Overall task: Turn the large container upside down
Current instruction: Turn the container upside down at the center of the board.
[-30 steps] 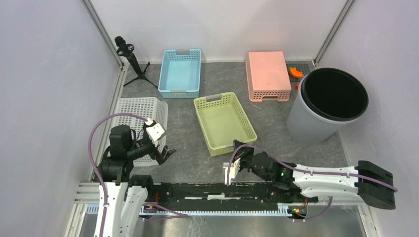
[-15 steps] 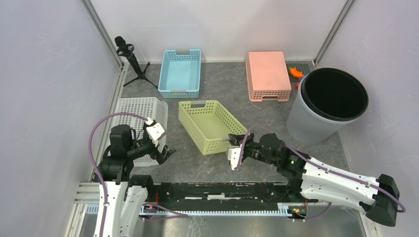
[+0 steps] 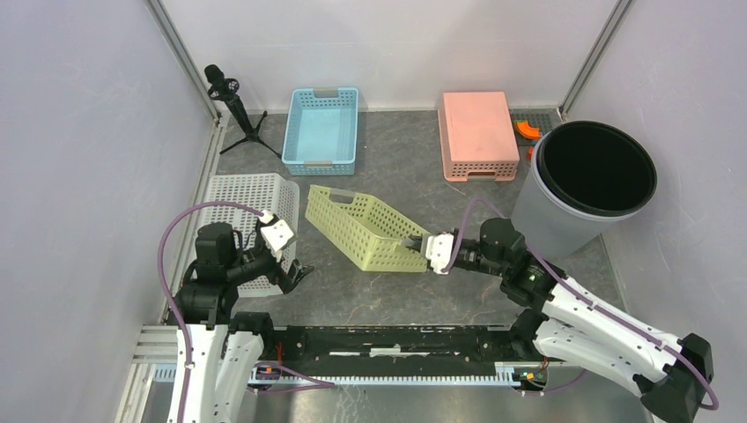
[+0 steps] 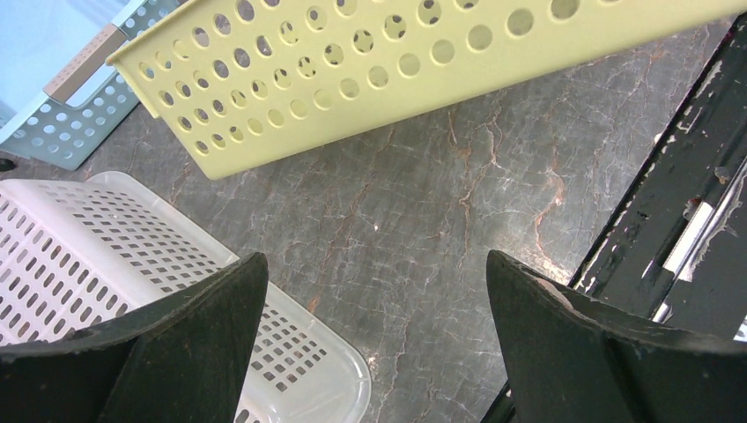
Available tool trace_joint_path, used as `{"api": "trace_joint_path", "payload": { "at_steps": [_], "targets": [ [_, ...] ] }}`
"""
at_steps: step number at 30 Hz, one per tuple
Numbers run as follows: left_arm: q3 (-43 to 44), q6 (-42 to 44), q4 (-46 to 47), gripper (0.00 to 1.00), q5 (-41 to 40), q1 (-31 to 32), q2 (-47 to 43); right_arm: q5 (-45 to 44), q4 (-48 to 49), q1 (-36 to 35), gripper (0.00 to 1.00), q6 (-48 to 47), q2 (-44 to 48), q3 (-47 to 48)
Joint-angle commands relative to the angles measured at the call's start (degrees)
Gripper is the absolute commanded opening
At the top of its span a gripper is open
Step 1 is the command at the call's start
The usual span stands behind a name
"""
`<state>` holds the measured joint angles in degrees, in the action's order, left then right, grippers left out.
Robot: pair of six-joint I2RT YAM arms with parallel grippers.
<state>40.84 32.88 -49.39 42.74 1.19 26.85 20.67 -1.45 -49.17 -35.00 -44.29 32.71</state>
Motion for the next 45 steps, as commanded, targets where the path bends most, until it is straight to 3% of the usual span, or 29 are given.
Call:
{"api": "trace_joint_path", "payload": {
  "at_steps": [1,6,13,21,24,34,40,45],
  "targets": [
    [0.9,1.0,0.5,1.0,2.0,-0.4,-0.6,10.9,1.9,4.2,0.0,8.4,0.1,3.6],
    [1.0,1.5,0.0,1.0,2.5,-0.4,-0.8,22.4,4.8,12.7,0.0,16.9,-2.0,4.0],
    [1.0,1.6,0.0,1.0,2.7,-0.4,-1.3,41.5,16.0,25.9,0.0,37.2,-8.5,4.4],
    [0.8,1.8,-0.1,1.0,3.0,-0.4,-1.6,48.2,34.7,32.0,0.0,59.7,-12.8,-0.3],
    [0.7,1.7,-0.1,1.0,3.0,-0.4,-1.7,50.2,36.6,33.3,0.0,64.6,-15.2,-0.2],
    [0.7,1.8,-0.1,1.0,3.0,-0.4,-1.6,51.1,30.7,37.0,0.0,66.9,-21.2,0.4],
    [0.9,1.8,-0.1,1.0,3.0,-0.4,-1.5,49.2,14.4,39.1,0.0,56.7,-25.8,4.0],
    [0.8,1.8,-0.1,1.0,2.9,-0.4,-1.4,47.7,10.9,40.4,0.0,55.1,-27.8,4.3]
  ]
}}
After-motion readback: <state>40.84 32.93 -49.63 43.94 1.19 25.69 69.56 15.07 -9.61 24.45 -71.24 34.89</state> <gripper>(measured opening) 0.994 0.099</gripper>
